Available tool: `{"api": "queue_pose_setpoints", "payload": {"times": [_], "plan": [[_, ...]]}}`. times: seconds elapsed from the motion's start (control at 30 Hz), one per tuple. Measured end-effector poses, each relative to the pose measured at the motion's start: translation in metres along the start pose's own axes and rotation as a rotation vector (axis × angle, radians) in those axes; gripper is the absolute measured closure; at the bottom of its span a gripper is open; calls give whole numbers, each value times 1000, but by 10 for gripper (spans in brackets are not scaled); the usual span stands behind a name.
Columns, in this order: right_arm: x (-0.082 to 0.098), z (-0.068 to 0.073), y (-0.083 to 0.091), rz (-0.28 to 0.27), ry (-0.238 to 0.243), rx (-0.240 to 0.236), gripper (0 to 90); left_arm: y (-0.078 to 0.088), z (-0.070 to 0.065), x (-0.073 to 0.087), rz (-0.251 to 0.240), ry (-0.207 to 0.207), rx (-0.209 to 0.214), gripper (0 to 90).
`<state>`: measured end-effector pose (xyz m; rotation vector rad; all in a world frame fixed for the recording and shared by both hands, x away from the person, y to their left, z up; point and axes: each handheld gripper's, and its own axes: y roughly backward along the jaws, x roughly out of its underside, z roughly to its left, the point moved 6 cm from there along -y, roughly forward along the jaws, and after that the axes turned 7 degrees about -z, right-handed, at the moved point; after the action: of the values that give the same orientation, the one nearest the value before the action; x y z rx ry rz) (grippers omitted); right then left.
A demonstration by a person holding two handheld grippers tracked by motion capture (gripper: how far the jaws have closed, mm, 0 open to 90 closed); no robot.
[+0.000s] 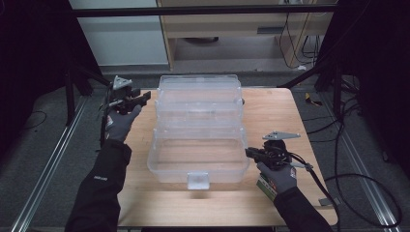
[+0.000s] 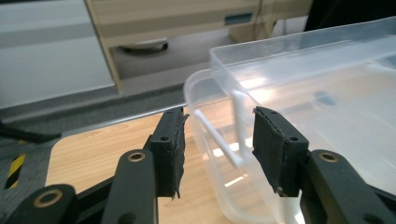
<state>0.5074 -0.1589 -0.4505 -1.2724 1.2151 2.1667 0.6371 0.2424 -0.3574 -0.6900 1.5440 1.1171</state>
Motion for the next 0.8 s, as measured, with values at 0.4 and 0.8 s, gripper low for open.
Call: {"api": "queue_pose_setpoints", "payload": {"times": [0.4, 0.8], "plan": [[0, -1, -1, 2, -11, -6, 796, 58, -24, 37, 11, -7, 66, 520], [0, -1, -2, -4, 0, 0, 790, 89, -53, 106, 169, -31, 138, 558]]}}
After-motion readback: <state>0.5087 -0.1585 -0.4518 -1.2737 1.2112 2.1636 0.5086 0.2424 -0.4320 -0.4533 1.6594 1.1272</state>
